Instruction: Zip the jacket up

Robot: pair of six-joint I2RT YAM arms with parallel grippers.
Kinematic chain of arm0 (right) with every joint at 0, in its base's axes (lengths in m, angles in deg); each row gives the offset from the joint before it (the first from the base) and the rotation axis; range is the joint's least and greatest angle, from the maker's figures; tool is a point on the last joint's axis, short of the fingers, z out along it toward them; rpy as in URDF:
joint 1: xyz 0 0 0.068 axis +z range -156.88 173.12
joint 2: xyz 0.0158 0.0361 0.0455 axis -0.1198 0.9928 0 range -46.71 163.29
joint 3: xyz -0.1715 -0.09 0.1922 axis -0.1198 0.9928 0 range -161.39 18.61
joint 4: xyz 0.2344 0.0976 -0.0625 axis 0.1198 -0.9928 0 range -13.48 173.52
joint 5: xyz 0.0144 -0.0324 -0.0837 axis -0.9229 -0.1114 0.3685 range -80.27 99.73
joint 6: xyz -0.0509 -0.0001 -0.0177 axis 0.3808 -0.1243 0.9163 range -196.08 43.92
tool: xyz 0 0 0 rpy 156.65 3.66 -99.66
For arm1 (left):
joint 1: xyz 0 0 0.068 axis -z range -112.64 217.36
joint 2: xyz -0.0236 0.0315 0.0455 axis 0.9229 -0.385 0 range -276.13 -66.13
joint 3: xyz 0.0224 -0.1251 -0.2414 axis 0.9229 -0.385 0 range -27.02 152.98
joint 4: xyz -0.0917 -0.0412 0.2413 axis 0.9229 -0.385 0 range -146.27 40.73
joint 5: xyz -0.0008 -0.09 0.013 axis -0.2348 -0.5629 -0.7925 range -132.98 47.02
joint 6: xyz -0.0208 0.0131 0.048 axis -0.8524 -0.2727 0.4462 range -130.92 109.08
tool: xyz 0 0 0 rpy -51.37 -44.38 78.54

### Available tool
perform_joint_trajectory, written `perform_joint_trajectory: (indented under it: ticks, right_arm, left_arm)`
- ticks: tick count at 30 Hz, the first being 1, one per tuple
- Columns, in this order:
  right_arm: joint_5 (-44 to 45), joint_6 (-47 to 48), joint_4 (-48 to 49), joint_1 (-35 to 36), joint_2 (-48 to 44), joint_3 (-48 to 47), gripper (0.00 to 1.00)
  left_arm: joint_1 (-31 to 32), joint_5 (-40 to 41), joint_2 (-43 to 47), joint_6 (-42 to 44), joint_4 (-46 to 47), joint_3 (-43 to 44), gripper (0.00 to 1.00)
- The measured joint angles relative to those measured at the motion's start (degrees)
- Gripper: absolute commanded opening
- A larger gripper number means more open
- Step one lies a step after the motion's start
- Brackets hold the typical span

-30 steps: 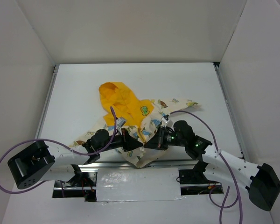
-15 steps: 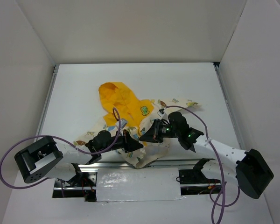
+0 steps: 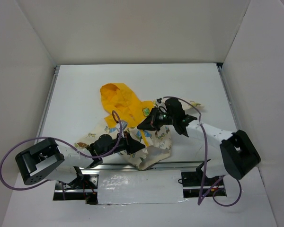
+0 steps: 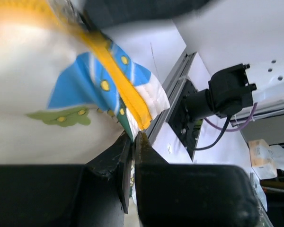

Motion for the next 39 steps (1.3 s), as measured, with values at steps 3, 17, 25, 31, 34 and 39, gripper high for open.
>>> perform_joint_trajectory:
  ticks: [3,17,25,31,34,39]
  right_arm:
    - [-0.2,-0.6,1.2,-1.2,4.7,-5.6,0.00]
    - [1.1,-0.1,-3.7,-7.9,17.2,-26.9,0.00]
    - [-2.7,2.5,-17.8,-14.0,30.0,-49.1,0.00]
    - [0.2,5.9,-26.3,-16.5,36.6,-70.0,0.00]
    - [3.3,7.9,-22.5,-19.8,35.5,-75.5,0.00]
    - [4.6,9.7,-13.4,-21.7,28.3,-63.9,0.00]
  left_arm:
    - [1.2,0.0,-0.1,0.0,-0.5,-0.9,0.00]
    - [4.2,3.6,4.1,0.1,-4.7,-3.2,0.00]
    - [4.7,11.7,6.3,0.1,-4.6,-3.4,0.00]
    - [6.4,12.6,6.8,0.0,-6.2,-4.8,0.00]
    - [8.1,10.3,5.9,0.0,-11.5,-6.8,0.00]
    - [8.1,12.0,5.8,-0.8,-17.2,-6.4,0.12]
